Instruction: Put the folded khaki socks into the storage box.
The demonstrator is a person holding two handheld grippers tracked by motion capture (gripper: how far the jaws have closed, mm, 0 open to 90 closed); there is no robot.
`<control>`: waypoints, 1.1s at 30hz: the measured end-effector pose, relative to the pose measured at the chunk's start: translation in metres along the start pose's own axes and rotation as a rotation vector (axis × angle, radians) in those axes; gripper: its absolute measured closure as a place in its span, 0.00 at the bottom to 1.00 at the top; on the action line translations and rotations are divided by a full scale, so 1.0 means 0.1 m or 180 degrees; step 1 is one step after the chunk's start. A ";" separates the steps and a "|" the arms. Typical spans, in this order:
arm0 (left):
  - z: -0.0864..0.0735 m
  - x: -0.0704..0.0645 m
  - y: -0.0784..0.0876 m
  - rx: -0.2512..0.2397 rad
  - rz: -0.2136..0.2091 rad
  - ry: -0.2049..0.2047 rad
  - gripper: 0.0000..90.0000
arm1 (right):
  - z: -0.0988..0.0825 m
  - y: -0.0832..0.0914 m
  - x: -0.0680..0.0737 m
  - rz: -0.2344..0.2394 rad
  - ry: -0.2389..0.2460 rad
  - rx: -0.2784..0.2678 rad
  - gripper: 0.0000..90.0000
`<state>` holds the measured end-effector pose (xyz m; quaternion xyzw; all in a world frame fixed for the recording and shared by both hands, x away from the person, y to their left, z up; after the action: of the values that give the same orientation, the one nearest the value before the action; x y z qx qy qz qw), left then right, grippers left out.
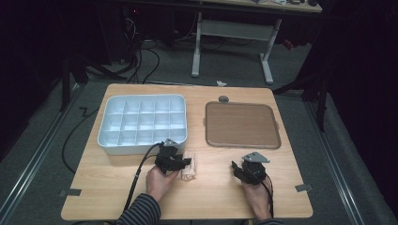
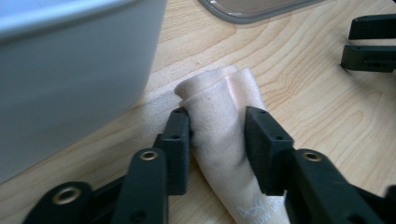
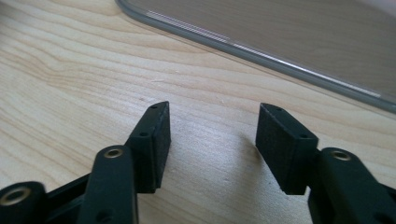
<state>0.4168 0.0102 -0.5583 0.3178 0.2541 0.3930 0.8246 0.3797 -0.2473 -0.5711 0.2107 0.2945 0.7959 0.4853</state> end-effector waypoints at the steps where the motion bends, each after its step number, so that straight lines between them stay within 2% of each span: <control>1: 0.01 -0.01 0.00 0.0002 0.0013 -0.0048 0.73 | 0.00 0.00 -0.01 0.0019 -0.0052 0.0005 0.47; 4: 0.02 -0.02 0.01 0.0007 0.0015 -0.0094 0.77 | -0.01 0.00 -0.05 0.0105 -0.0232 0.0009 0.43; 6: 0.02 -0.02 0.01 0.0014 -0.0007 -0.0092 0.78 | -0.01 0.00 -0.04 0.0073 -0.0184 0.0024 0.42; 19: 0.01 -0.06 0.08 -0.0021 -0.0011 -0.0215 0.80 | -0.02 0.00 -0.03 0.0084 -0.0196 0.0028 0.40; 33: 0.02 -0.05 0.16 -0.0086 -0.0024 -0.0262 0.80 | -0.02 0.00 -0.03 0.0086 -0.0197 0.0030 0.40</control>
<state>0.4076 0.0130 -0.5443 0.3215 0.2158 0.3798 0.8401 0.3792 -0.2504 -0.5725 0.2414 0.2801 0.7941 0.4824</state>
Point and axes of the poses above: each handheld gripper's, and its own axes: y roughly backward along the jaws, z roughly out of its top, x roughly to its left, the point moved 6 cm from there along -y, roughly forward along the jaws, and after that the axes turned 11 degrees about z, right-handed, at the moved point
